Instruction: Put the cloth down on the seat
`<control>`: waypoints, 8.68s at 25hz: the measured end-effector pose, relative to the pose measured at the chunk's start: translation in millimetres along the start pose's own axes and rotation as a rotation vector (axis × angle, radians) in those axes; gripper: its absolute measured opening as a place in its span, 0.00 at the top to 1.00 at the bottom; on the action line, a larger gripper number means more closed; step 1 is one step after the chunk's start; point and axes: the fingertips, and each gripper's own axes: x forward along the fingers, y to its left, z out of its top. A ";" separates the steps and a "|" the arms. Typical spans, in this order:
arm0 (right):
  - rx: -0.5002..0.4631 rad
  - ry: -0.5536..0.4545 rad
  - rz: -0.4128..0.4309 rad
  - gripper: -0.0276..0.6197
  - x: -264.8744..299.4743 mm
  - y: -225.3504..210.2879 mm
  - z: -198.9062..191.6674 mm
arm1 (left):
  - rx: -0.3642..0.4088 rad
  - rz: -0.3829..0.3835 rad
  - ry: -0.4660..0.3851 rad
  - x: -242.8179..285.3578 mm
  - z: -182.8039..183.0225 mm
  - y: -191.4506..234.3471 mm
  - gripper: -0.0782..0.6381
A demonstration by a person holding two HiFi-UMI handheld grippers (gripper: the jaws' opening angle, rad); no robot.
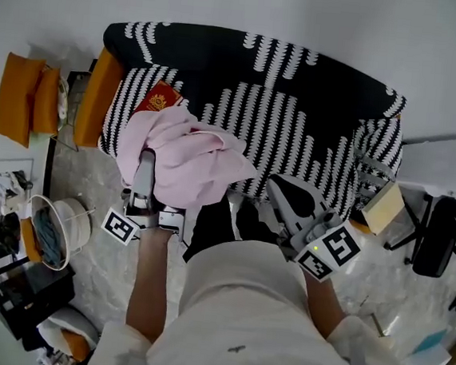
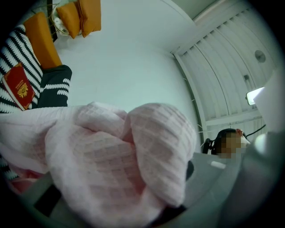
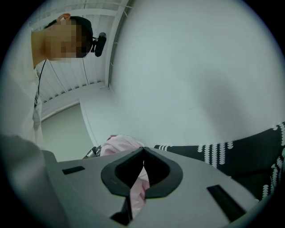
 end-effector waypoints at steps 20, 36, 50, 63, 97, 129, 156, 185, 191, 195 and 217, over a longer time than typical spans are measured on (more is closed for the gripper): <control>0.032 0.063 -0.148 0.95 12.2 -18.5 -17.8 | -0.113 0.065 0.034 16.6 8.2 114.4 0.64; 0.083 0.199 -0.182 0.95 50.2 -21.4 -58.6 | -0.161 0.262 0.055 2.4 2.3 238.9 0.64; 0.125 0.268 -0.208 0.95 76.1 -30.6 -82.3 | -0.158 0.363 0.086 -19.5 12.2 309.9 0.63; 0.144 0.281 -0.204 0.95 109.8 -31.0 -97.2 | -0.169 0.462 0.144 -47.5 4.7 371.7 0.62; 0.248 0.343 -0.310 0.95 147.8 -68.9 -150.0 | -0.173 0.851 0.380 -113.9 -38.3 542.2 0.53; 0.333 0.369 -0.365 0.95 143.5 -73.6 -185.5 | -0.161 1.086 0.684 -166.6 -68.6 629.5 0.54; 0.217 0.335 -0.237 0.95 116.7 -54.7 -124.9 | -0.171 1.120 0.445 -160.7 -28.5 552.6 0.30; 0.038 0.256 -0.022 0.95 29.7 -31.7 -66.7 | -0.116 0.899 0.274 -146.5 -75.1 328.2 0.33; 0.048 0.255 0.015 0.95 18.2 -33.2 -70.8 | -0.044 0.836 0.244 -140.9 -84.4 293.9 0.48; 0.052 0.255 0.030 0.95 14.4 -30.5 -72.1 | -0.053 0.764 0.129 -139.1 -69.9 271.2 0.64; 0.000 0.218 -0.019 0.95 47.4 47.9 -94.6 | 0.083 0.298 0.257 -126.8 -16.1 109.5 0.87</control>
